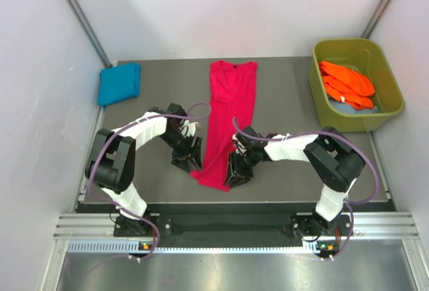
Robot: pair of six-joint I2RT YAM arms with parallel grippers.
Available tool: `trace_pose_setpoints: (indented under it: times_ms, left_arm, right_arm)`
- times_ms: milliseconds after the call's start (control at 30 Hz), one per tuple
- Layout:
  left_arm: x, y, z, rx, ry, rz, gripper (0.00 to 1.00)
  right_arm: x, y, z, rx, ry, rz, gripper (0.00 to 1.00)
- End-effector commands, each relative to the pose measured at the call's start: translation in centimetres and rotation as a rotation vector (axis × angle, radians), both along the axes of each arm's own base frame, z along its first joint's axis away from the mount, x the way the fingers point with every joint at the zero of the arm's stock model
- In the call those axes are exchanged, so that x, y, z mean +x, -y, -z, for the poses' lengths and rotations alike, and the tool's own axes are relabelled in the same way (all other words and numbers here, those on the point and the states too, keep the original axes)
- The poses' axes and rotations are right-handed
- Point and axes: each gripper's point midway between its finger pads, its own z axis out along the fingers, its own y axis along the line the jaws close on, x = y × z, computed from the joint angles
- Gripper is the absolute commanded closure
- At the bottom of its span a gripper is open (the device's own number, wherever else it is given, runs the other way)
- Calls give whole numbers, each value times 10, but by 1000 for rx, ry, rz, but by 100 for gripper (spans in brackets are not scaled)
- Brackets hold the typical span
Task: Fold and stack the t-shirts
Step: Fold the tshirt
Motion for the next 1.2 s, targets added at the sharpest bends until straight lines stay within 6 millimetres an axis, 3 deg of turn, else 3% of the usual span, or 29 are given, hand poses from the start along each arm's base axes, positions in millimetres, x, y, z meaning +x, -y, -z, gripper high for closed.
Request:
trace_pose_setpoints:
  times_ms: [0, 267, 333, 467, 500, 567, 600, 733, 900, 1167]
  left_arm:
    - [-2, 2, -6, -28, 26, -1, 37]
    - [-1, 4, -2, -31, -2, 1, 45]
    - [-1, 5, -2, -35, -3, 0, 48]
    - [-2, 6, 0, -37, -16, -4, 68]
    - [-2, 6, 0, -36, -19, -4, 67]
    - [-3, 5, -1, -34, -21, -3, 56]
    - [-3, 4, 0, -25, -22, -4, 44]
    - [-5, 5, -2, -25, -17, -6, 33]
    - [-13, 5, 3, -8, -22, 4, 28]
    - [-25, 15, 13, -2, -64, 34, 30]
  right_arm:
    - [11, -14, -5, 27, 39, 5, 67]
    - [10, -22, -6, 36, 48, -19, 99]
    - [11, -23, -10, 43, 61, -22, 100]
    - [10, -14, -21, 46, 94, -33, 100]
    - [7, -9, -20, 40, 93, -36, 100]
    - [3, 2, -26, 35, 104, -43, 100]
    - [-1, 11, -22, 18, 98, -42, 100]
    - [-2, 35, -19, -10, 114, -23, 100]
    - [2, 53, -12, -35, 119, 3, 100]
    - [5, 61, -10, -41, 124, 20, 100]
